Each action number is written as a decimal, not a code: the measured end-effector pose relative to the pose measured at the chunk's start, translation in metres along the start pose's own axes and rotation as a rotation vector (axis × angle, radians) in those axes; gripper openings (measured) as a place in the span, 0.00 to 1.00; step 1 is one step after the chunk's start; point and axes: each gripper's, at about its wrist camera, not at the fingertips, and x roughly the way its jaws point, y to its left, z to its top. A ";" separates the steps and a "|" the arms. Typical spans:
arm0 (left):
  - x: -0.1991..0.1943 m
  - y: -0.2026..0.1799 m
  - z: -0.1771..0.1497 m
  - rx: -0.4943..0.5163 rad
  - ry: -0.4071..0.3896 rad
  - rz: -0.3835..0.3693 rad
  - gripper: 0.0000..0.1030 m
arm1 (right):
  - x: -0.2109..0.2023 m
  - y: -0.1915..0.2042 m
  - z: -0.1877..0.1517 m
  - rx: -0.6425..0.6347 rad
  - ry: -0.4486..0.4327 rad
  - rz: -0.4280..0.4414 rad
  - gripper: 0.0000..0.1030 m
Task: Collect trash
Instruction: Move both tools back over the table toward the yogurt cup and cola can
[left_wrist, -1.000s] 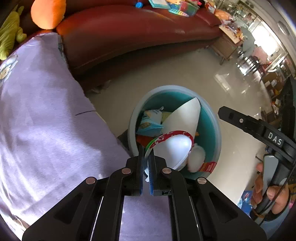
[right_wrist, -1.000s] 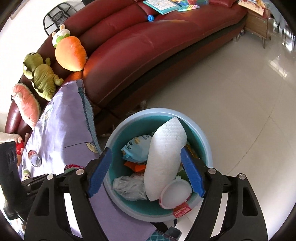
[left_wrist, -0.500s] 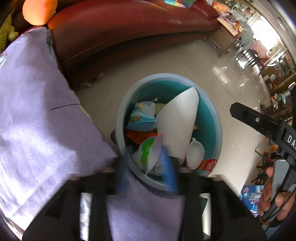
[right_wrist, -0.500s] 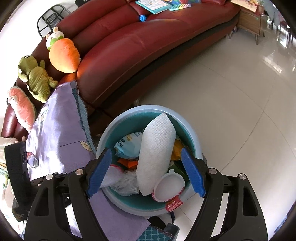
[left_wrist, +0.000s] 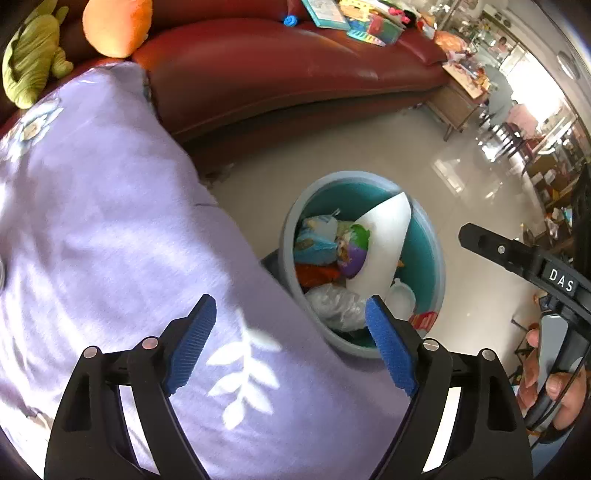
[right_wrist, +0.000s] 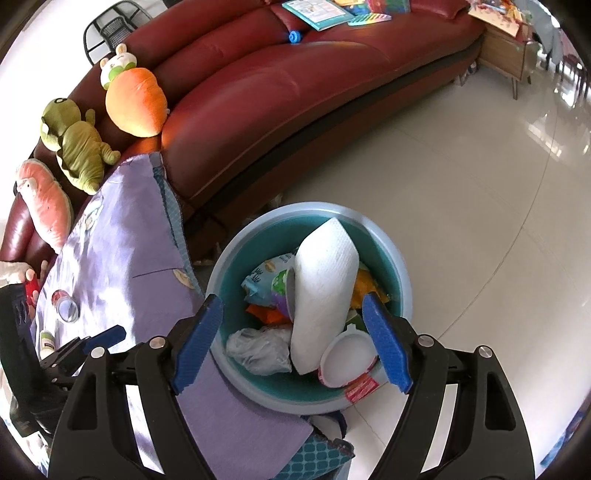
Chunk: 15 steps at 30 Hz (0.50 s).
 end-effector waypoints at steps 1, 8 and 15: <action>-0.003 0.002 -0.002 -0.002 -0.001 0.000 0.81 | -0.002 0.002 -0.002 -0.002 -0.001 -0.001 0.73; -0.034 0.019 -0.019 -0.020 -0.044 0.009 0.83 | -0.019 0.027 -0.017 -0.034 -0.013 -0.004 0.73; -0.070 0.047 -0.042 -0.046 -0.090 0.024 0.85 | -0.035 0.062 -0.035 -0.075 -0.026 0.003 0.73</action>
